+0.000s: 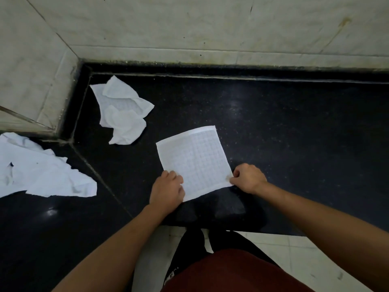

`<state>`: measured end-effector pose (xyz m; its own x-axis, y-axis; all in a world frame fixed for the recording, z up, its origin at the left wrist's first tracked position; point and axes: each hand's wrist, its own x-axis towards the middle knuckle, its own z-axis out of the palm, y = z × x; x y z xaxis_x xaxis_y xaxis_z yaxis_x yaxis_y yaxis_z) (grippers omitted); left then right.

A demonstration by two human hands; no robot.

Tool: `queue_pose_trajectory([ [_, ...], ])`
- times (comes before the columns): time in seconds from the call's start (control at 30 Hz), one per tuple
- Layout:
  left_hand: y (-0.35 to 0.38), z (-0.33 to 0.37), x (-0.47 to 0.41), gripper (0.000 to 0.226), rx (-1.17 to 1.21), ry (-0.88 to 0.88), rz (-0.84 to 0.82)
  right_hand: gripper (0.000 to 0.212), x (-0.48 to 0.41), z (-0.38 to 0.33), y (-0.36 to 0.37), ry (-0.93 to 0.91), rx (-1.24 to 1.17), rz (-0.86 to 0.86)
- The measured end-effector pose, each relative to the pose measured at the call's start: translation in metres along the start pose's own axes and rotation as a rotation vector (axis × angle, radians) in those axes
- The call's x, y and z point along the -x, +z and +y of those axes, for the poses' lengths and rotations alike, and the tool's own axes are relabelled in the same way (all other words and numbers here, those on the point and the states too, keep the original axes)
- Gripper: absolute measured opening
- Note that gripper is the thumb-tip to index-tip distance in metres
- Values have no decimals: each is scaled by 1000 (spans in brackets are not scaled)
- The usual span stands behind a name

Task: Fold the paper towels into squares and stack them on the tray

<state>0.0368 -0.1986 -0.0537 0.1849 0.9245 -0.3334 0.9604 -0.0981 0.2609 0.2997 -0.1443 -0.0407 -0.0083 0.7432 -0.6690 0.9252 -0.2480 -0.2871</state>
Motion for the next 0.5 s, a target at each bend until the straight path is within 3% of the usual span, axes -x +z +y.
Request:
queue_pose_trajectory([
  [0.1, 8, 18, 6, 43, -104, 110, -45, 12, 1, 4, 2, -1, -202, 44],
  [0.17, 16, 29, 7, 50, -126, 115, -111, 8, 3, 1, 1, 31, -561, 21],
  [0.27, 22, 40, 6, 49, -97, 49, -54, 14, 8, -7, -7, 100, -968, -95],
  [0.4, 25, 43, 4, 29, -68, 1, -23, 13, 10, -5, -13, 59, -1012, -142],
  [0.5, 26, 33, 7, 19, -32, 32, -2, 20, 8, 4, -13, -19, -806, -117],
])
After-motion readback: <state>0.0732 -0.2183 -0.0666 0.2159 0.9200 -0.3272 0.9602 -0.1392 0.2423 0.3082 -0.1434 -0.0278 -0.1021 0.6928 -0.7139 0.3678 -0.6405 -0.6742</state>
